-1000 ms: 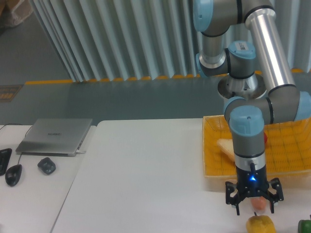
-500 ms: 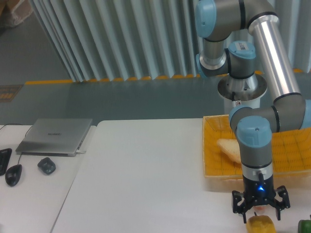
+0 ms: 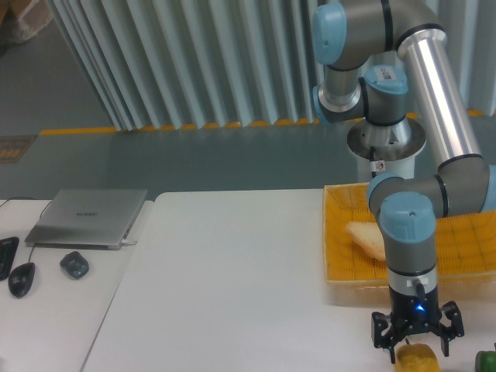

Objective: Place the yellow pepper in a basket
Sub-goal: 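Close the gripper around the yellow bell pepper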

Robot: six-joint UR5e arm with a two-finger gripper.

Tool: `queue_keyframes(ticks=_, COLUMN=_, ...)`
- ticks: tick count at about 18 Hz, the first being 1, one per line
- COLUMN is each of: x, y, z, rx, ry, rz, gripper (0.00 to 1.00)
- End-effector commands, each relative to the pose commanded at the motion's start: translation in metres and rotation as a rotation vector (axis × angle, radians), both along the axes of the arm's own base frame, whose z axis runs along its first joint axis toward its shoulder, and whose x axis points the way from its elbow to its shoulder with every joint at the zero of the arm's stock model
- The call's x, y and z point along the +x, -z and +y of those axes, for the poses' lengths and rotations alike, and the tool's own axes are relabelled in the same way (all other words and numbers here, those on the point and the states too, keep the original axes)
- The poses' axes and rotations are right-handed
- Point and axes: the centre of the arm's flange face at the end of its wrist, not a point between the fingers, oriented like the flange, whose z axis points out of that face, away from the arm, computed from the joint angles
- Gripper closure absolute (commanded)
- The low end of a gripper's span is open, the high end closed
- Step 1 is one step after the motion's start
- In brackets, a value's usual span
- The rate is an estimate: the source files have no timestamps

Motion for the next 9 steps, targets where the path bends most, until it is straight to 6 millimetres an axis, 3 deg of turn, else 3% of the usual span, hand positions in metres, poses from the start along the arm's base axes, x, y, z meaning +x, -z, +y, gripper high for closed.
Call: queue_keyframes(ticks=9, x=0.0012, y=0.0117, z=0.0035, rx=-0.013, ry=0.007, rz=-0.009, gripper=0.0)
